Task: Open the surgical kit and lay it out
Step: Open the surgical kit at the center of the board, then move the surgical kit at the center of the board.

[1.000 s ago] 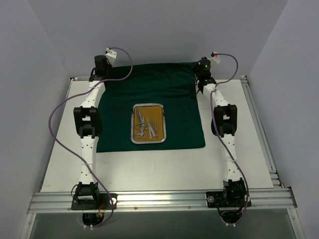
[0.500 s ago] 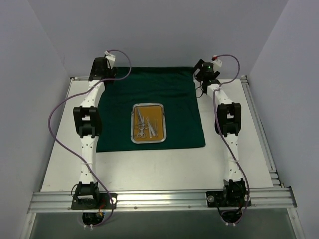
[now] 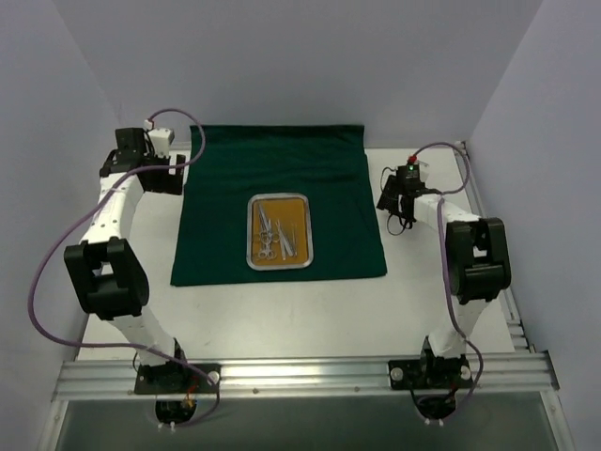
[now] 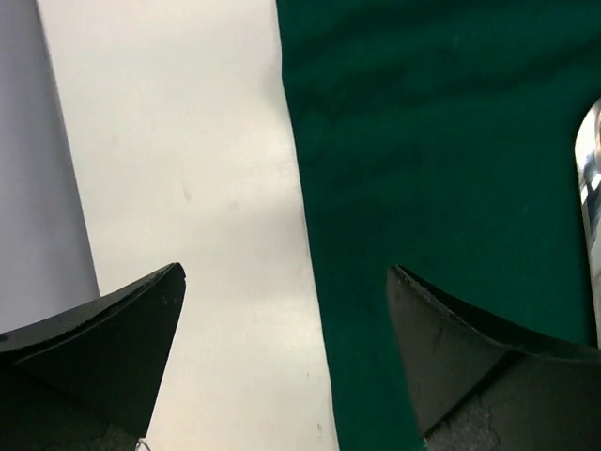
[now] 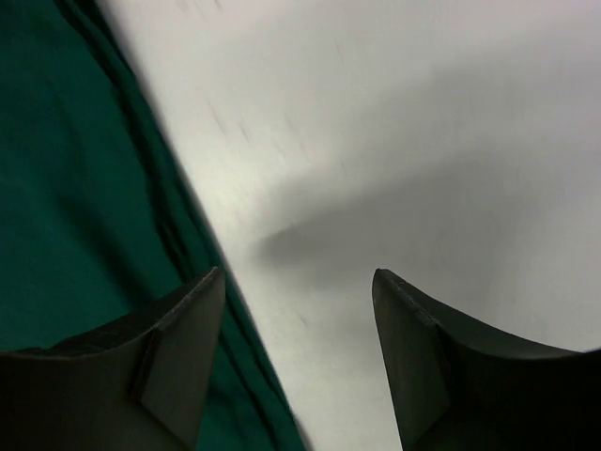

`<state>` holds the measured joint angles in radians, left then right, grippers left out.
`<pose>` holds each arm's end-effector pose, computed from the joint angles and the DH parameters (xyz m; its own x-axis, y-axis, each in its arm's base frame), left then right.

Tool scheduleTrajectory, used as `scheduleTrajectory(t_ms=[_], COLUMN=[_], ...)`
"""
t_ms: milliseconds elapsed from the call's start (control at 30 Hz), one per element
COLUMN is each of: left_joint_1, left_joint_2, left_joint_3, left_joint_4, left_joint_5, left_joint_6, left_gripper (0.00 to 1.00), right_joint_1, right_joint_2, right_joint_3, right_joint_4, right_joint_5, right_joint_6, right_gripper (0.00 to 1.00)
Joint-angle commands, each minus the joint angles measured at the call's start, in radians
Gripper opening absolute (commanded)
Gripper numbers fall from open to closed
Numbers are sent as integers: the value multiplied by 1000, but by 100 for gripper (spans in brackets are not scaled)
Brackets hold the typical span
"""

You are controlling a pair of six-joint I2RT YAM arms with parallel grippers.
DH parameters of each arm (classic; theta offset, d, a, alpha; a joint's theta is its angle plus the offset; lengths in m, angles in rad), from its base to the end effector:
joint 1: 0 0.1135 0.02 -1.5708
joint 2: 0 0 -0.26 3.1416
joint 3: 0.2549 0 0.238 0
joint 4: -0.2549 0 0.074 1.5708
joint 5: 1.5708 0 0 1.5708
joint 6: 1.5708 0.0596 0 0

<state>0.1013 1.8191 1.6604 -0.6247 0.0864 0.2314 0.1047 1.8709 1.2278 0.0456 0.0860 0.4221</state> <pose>0.4137 0.0369 0.2943 -0.6925 0.1593 -0.7036 0.1222 0.9871 0.1032 0.4256 0.0396 0.1968 -0.5241 0.3553 -0.7740 0.1987 0.9347 0.2946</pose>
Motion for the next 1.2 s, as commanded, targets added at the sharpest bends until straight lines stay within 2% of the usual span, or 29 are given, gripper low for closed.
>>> scheduleTrajectory(t_ms=[0, 67, 100, 233, 433, 600, 700, 867, 933, 967, 1000, 1067, 1133, 1167], left_joint_1=[35, 82, 95, 112, 115, 107, 89, 51, 41, 37, 37, 37, 38, 40], left_joint_2=[-70, -110, -115, -121, -90, -57, -11, 60, 71, 78, 83, 91, 89, 85], left_joint_3=[-245, -338, -338, -456, -522, -534, -515, -498, -488, -485, -484, -476, -476, -476], left_joint_4=[-66, -84, -93, -110, -115, -112, -119, -112, -110, -109, -110, -118, -122, -124], left_joint_5=[67, 122, 143, 165, 150, 168, 185, 219, 237, 240, 246, 259, 266, 272], left_joint_6=[45, 46, 51, 74, 92, 105, 111, 117, 115, 114, 117, 120, 126, 126], left_gripper=[98, 100, 95, 93, 91, 84, 79, 73, 67, 58, 52, 44, 28, 16], right_joint_1=[26, 38, 43, 72, 130, 148, 148, 158, 161, 162, 162, 161, 162, 161], right_joint_2=[-106, -168, -185, -228, -274, -296, -285, -265, -266, -274, -279, -295, -305, -314], right_joint_3=[-175, -255, -278, -352, -441, -488, -508, -521, -521, -521, -522, -524, -524, -524], right_joint_4=[-58, -58, -58, -73, -73, -70, -56, 10, 10, 8, 8, 4, -1, -6], right_joint_5=[0, -6, -14, -37, -43, -40, -58, -123, -121, -121, -118, -117, -117, -120], right_joint_6=[-17, 1, 9, 30, 76, 90, 96, 116, 119, 119, 121, 121, 121, 121], right_gripper=[59, 59, 59, 59, 59, 57, 54, 35, 25, 22, 17, 13, 4, 1])
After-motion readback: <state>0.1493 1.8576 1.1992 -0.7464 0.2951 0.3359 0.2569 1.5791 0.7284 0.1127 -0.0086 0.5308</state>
